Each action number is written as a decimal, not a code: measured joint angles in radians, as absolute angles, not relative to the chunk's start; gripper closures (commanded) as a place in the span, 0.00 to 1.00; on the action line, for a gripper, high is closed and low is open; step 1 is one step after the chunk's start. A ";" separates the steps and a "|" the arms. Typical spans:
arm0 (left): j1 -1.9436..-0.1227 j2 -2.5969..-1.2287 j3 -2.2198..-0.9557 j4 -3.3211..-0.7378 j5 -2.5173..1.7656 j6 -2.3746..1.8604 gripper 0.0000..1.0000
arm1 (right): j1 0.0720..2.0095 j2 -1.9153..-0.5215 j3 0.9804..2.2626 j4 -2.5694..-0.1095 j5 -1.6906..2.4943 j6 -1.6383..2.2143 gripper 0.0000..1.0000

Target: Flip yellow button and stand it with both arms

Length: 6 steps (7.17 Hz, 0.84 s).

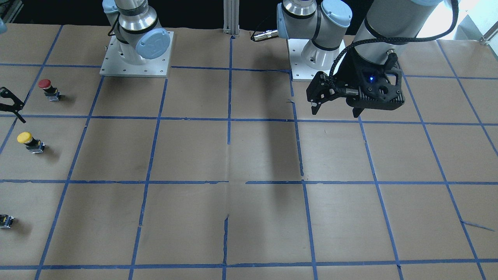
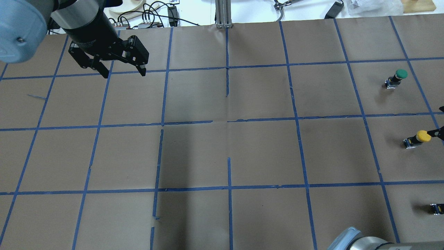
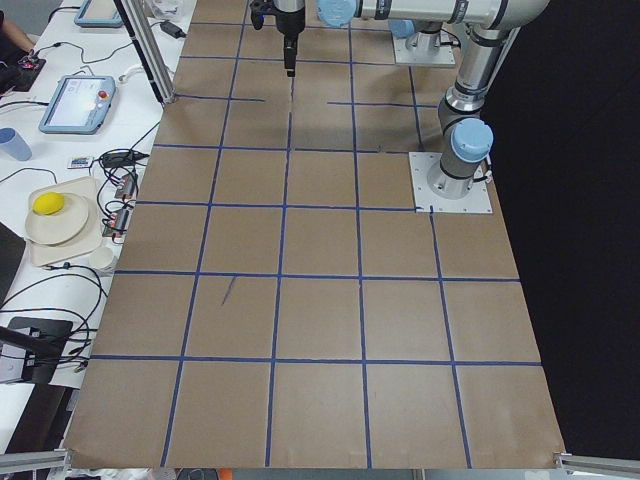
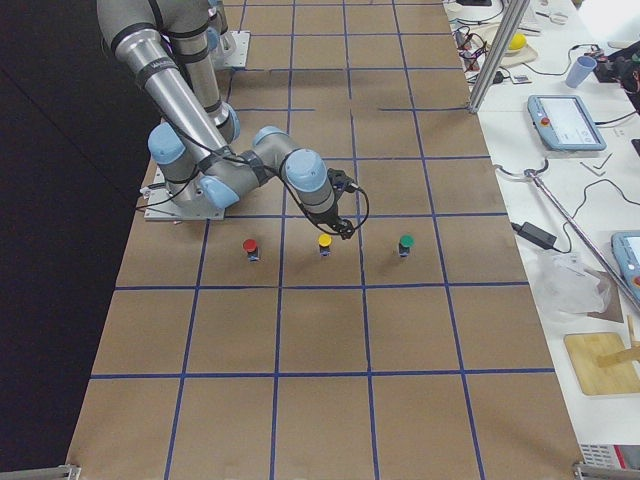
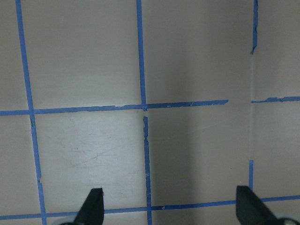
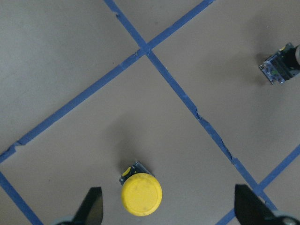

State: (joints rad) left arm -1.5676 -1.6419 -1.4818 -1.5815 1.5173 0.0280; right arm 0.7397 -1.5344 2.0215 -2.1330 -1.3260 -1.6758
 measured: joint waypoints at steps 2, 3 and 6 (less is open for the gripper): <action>-1.566 -1.641 -1.482 -1.583 1.517 0.028 0.01 | 0.852 -1.601 1.943 -2.018 -1.330 -1.371 0.00; -1.566 -1.641 -1.482 -1.583 1.516 0.028 0.01 | 0.909 -1.601 1.888 -1.987 -1.335 -1.248 0.00; -1.567 -1.642 -1.481 -1.581 1.515 0.027 0.01 | 1.060 -1.553 1.673 -1.768 -1.383 -0.898 0.00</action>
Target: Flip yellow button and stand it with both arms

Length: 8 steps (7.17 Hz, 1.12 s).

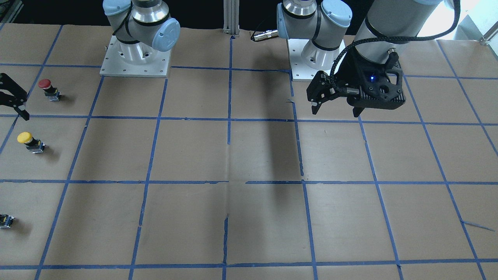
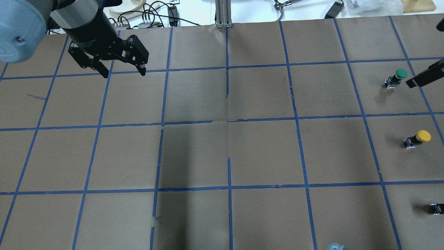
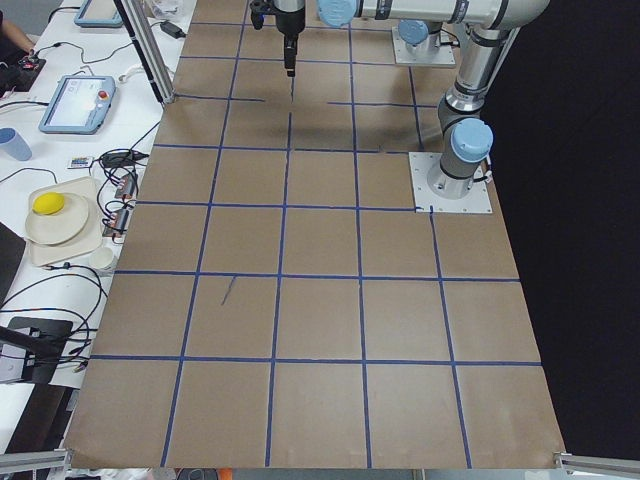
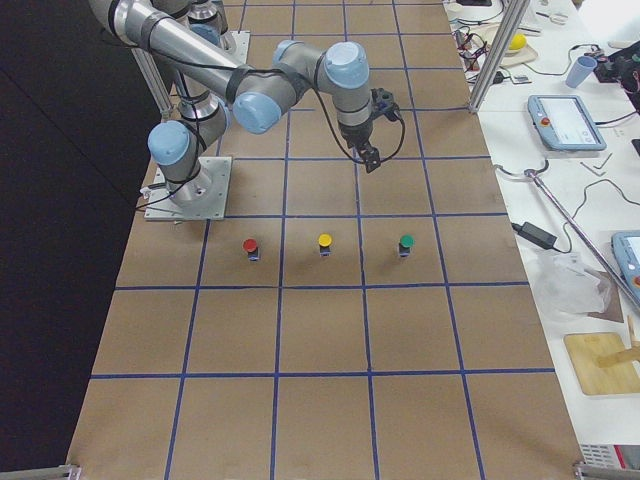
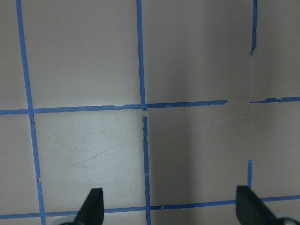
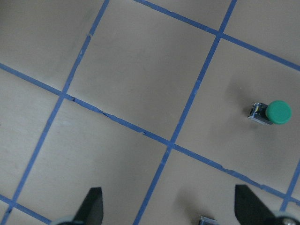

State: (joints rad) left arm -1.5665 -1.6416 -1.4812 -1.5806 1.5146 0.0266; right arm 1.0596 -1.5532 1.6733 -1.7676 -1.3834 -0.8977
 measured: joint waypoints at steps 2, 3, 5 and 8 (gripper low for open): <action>-1.566 -1.641 -1.481 -1.579 1.514 0.026 0.01 | 1.182 -1.536 1.610 -1.697 -1.434 -0.633 0.00; -1.565 -1.640 -1.481 -1.579 1.514 0.026 0.01 | 1.258 -1.529 1.589 -1.678 -1.451 -0.512 0.00; -1.562 -1.618 -1.493 -1.587 1.525 0.044 0.00 | 1.422 -1.525 1.550 -1.642 -1.492 -0.276 0.00; -1.558 -1.626 -1.467 -1.618 1.527 0.048 0.00 | 1.594 -1.503 1.484 -1.580 -1.536 -0.047 0.00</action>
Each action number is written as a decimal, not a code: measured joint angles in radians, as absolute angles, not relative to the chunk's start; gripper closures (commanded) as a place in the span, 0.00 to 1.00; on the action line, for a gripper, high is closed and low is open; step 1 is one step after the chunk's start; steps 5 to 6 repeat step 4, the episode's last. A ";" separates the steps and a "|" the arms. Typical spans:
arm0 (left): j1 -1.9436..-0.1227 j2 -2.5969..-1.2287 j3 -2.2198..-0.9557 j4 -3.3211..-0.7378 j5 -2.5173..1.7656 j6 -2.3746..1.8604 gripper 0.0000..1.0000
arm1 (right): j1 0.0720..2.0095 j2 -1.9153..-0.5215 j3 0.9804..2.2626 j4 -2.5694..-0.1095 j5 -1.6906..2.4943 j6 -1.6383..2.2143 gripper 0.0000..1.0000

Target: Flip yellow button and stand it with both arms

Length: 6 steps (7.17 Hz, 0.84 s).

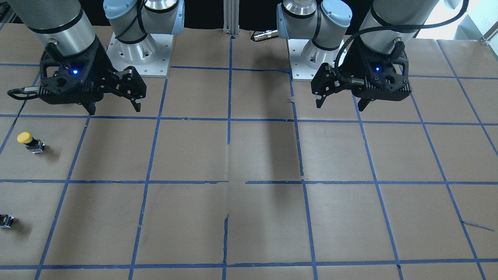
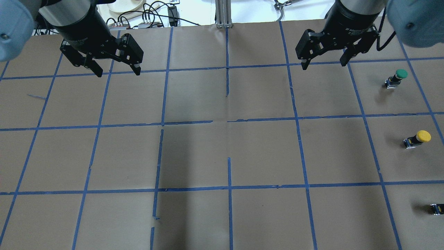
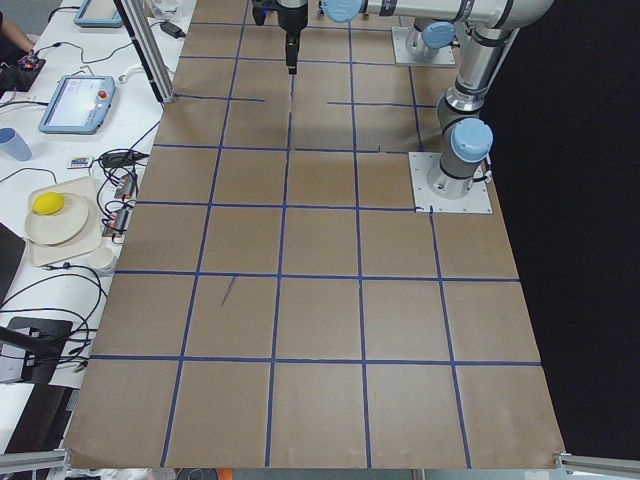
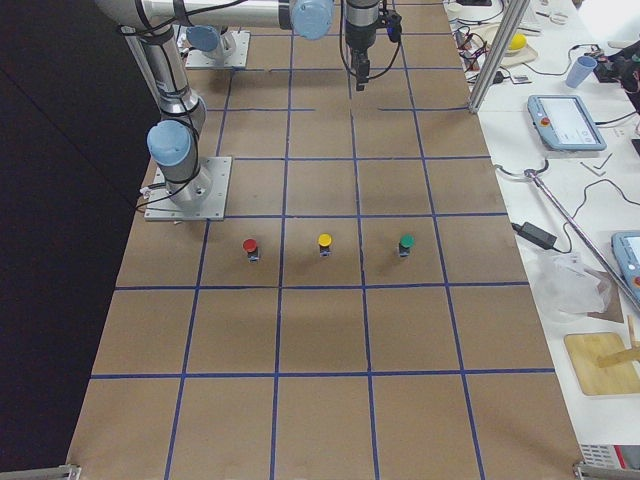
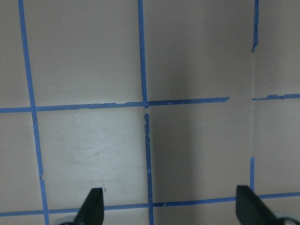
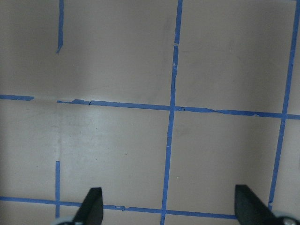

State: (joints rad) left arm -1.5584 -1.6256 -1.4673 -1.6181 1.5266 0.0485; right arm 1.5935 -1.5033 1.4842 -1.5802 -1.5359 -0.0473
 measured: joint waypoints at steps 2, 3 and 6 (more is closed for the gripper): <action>-1.560 -1.626 -1.462 -1.643 1.535 0.047 0.00 | 1.615 -1.484 1.443 -1.531 -1.542 -0.014 0.00; -1.560 -1.625 -1.461 -1.648 1.543 0.048 0.00 | 1.617 -1.478 1.429 -1.506 -1.544 -0.010 0.00; -1.562 -1.625 -1.461 -1.651 1.557 0.050 0.00 | 1.617 -1.474 1.423 -1.496 -1.543 -0.009 0.00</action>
